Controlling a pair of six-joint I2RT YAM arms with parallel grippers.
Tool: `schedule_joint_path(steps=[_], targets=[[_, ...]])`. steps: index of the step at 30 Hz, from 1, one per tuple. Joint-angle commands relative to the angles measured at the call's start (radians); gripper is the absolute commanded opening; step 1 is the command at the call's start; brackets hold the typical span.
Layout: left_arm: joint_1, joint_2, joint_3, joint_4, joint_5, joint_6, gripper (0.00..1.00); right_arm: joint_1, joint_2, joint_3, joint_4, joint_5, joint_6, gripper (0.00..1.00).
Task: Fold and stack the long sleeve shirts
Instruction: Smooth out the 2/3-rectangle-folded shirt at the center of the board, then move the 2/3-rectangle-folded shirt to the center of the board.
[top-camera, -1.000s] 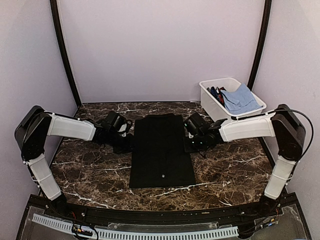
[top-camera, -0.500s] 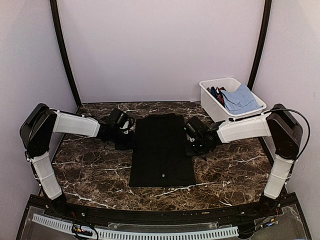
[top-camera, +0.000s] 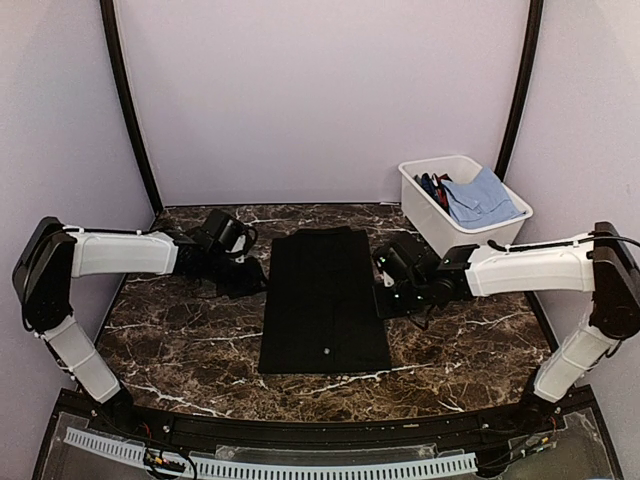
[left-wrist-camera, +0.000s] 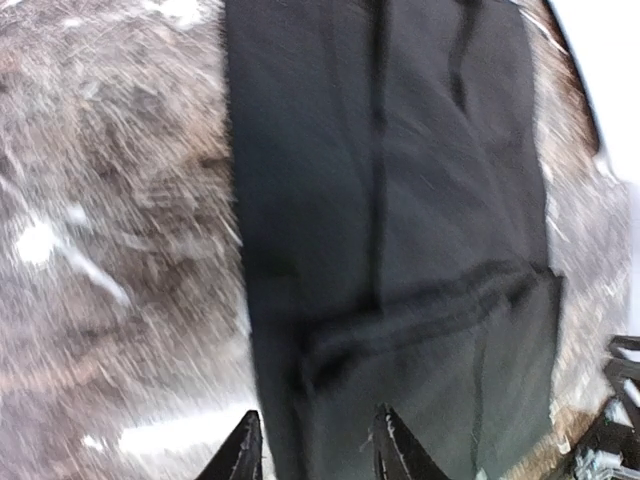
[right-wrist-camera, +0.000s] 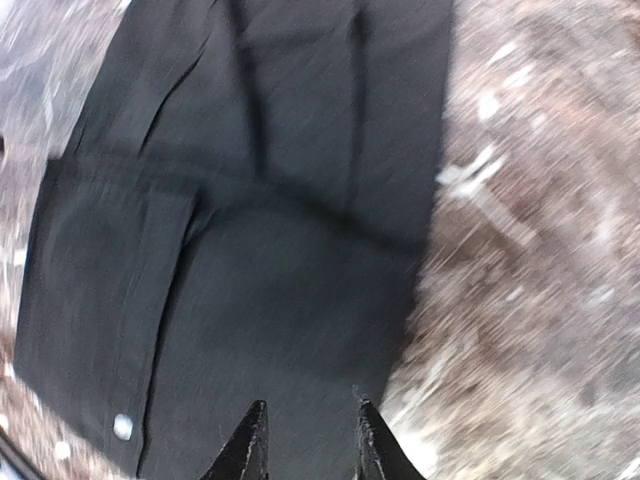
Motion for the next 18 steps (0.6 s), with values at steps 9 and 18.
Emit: schedule_joint_path(steps=[9,18], targets=[[-0.193,-0.224,-0.284,-0.009,0.167,-0.183,0.33,0.168,-0.115,-0.203,0.083,-0.159,0.166,0.27],[-0.262,-0.272,-0.456,0.107,0.272,-0.302,0.32,0.174,-0.175,-0.320,0.094,-0.147,0.240,0.27]])
